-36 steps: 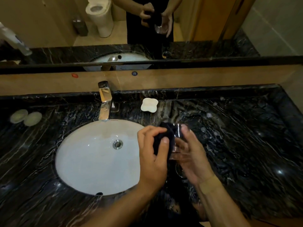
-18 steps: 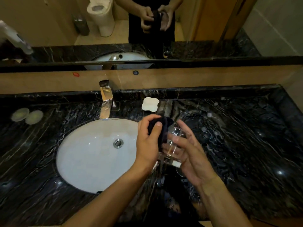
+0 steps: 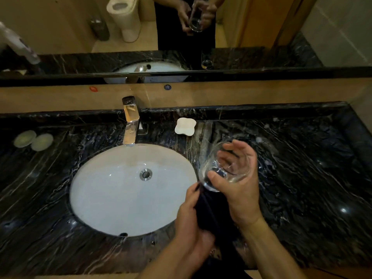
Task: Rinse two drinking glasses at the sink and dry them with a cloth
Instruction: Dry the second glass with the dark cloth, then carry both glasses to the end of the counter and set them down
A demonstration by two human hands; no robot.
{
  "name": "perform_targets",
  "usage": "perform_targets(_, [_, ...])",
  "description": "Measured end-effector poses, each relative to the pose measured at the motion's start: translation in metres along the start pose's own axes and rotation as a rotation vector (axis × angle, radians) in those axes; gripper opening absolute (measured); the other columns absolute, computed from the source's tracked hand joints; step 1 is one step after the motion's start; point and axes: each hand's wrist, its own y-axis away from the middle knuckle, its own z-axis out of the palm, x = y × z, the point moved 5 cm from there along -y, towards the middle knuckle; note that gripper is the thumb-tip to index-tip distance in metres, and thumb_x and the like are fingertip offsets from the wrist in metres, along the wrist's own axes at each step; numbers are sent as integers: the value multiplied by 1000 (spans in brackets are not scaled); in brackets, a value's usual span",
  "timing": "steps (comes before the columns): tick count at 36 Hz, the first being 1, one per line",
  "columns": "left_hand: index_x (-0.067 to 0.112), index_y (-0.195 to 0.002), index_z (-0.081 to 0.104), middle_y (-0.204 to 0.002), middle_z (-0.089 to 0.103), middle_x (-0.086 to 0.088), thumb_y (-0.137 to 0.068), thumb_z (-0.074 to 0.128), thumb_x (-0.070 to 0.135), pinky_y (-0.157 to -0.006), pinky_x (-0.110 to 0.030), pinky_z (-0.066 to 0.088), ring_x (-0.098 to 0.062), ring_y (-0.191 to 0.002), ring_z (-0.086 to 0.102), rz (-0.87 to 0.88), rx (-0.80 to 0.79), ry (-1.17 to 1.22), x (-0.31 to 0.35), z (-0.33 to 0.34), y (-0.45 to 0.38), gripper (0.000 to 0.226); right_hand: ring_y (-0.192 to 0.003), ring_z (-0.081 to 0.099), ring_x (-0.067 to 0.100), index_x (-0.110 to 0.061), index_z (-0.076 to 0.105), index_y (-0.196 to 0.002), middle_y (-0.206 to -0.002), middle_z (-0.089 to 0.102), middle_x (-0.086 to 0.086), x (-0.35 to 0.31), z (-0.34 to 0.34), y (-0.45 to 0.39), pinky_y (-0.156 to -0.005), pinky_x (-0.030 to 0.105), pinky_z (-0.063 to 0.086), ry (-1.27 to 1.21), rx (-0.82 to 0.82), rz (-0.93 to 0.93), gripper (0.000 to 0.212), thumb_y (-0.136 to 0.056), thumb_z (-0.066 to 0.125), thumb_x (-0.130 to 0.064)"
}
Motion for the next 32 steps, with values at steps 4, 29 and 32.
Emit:
perform_targets(4, [1,-133,58,-129,61,-31,-92,53,13,-111,-58,39,-46,-125,56,-34,-33,-31,12,-9,1,43,-110,62,18,-19,50,-126,-120,63,2,-2,-4,4,-95,27,49,-52,-51,39,74,-58,79,-11])
perform_targets(29, [20,-108,61,-117,56,-27,-87,49,0,-72,-39,55,-36,-89,62,411,28,-1130,139,-21,-144,32,-121,59,11,-45,31,-148,-129,61,-6,39,-50,-4,-98,41,52,220,107,192,102,-75,78,9])
perform_targets(32, [12,-123,62,-130,45,-18,-84,59,-5,-107,-25,35,-34,-121,51,737,-32,-1581,164,12,-191,42,-123,59,13,-43,32,-148,-132,61,-4,38,-60,7,-93,31,52,229,174,203,102,-71,80,4])
